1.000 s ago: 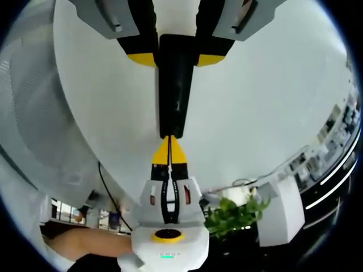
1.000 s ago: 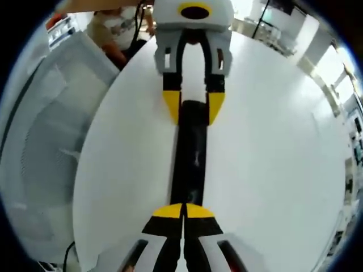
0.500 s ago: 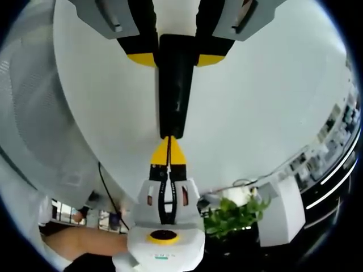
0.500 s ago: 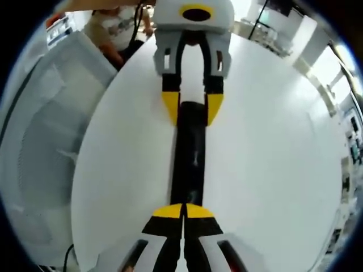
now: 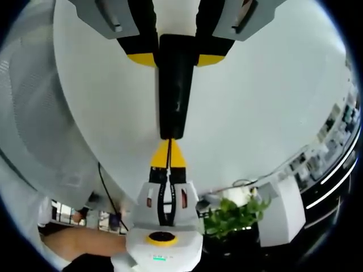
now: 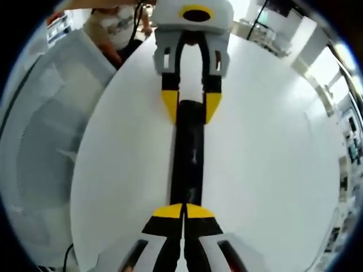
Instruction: Press the specified remote control buttons in sequence, fully releasing each button before pressing the next.
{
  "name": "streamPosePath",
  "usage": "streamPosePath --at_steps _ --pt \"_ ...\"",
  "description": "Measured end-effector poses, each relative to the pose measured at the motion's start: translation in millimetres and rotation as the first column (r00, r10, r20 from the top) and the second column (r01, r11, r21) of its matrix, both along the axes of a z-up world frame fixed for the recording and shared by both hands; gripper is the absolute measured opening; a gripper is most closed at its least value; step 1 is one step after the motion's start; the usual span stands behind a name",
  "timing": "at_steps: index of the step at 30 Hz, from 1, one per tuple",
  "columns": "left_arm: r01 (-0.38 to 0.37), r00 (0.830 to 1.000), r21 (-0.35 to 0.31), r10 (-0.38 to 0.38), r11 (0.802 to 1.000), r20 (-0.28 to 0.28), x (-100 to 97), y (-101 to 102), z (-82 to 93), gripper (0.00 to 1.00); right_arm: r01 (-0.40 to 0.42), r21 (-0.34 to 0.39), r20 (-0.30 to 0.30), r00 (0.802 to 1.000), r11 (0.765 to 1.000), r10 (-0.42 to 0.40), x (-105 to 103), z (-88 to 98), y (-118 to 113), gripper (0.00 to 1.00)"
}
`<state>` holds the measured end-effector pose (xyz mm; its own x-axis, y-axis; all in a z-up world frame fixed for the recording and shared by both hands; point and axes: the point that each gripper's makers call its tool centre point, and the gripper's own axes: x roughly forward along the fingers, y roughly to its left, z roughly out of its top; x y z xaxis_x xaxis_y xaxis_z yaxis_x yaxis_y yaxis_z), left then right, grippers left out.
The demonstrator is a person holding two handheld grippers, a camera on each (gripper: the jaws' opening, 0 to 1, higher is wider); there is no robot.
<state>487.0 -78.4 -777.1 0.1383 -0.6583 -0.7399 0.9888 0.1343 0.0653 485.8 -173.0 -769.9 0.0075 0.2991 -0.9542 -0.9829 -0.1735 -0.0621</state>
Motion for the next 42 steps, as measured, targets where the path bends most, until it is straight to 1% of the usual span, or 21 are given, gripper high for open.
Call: streamPosePath --at_steps 13,22,42 --pt "0.003 1.0 0.002 -0.003 1.0 -0.003 -1.1 -1.2 -0.6 0.24 0.011 0.03 0.003 1.0 0.999 -0.011 3.7 8.3 5.9 0.0" --pt "0.004 1.0 -0.001 -0.004 1.0 -0.005 -1.5 -1.5 -0.6 0.24 -0.009 0.028 -0.003 1.0 1.0 0.009 0.9 6.8 10.4 0.0" --pt "0.004 1.0 -0.005 -0.004 1.0 -0.008 0.6 -0.2 -1.0 0.24 -0.024 0.026 -0.017 1.0 0.999 0.025 1.3 0.9 15.1 0.0"
